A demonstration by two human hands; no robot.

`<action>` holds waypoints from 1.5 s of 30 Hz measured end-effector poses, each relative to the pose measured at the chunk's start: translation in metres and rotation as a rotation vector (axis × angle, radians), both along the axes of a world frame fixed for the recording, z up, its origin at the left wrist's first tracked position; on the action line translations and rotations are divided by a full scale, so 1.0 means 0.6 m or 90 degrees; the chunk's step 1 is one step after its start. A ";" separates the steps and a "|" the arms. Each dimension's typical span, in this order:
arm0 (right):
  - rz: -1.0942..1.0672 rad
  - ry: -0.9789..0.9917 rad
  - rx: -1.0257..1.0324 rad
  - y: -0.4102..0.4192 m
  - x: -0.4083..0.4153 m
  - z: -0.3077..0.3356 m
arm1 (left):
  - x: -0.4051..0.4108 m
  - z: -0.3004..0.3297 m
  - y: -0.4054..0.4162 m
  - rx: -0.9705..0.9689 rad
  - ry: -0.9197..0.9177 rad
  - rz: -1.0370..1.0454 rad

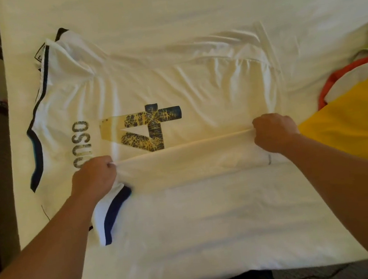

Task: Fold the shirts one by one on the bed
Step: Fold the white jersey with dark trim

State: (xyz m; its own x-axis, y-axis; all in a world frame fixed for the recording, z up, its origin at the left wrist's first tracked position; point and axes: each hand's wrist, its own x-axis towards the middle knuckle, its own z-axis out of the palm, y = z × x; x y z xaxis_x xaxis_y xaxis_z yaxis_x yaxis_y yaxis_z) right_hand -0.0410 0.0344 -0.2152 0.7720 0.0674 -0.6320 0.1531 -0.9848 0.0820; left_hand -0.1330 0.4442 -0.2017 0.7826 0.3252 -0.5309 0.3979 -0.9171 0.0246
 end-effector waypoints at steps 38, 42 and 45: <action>0.019 -0.142 0.128 0.055 -0.052 -0.058 | -0.027 -0.060 -0.142 0.059 -0.204 -0.142; 0.125 -0.126 0.211 0.165 -0.068 -0.036 | -0.093 -0.040 -0.070 0.162 -0.222 -0.078; 0.181 -0.116 0.269 0.254 -0.081 -0.026 | -0.119 -0.035 -0.012 0.196 -0.192 -0.033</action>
State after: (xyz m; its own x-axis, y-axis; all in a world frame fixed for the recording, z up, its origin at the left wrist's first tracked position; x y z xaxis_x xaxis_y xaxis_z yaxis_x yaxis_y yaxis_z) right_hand -0.0896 0.1870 -0.2307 0.7805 0.5091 -0.3628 0.4389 -0.8596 -0.2617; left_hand -0.2047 0.4370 -0.2225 0.9073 0.3885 -0.1608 0.3676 -0.9186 -0.1452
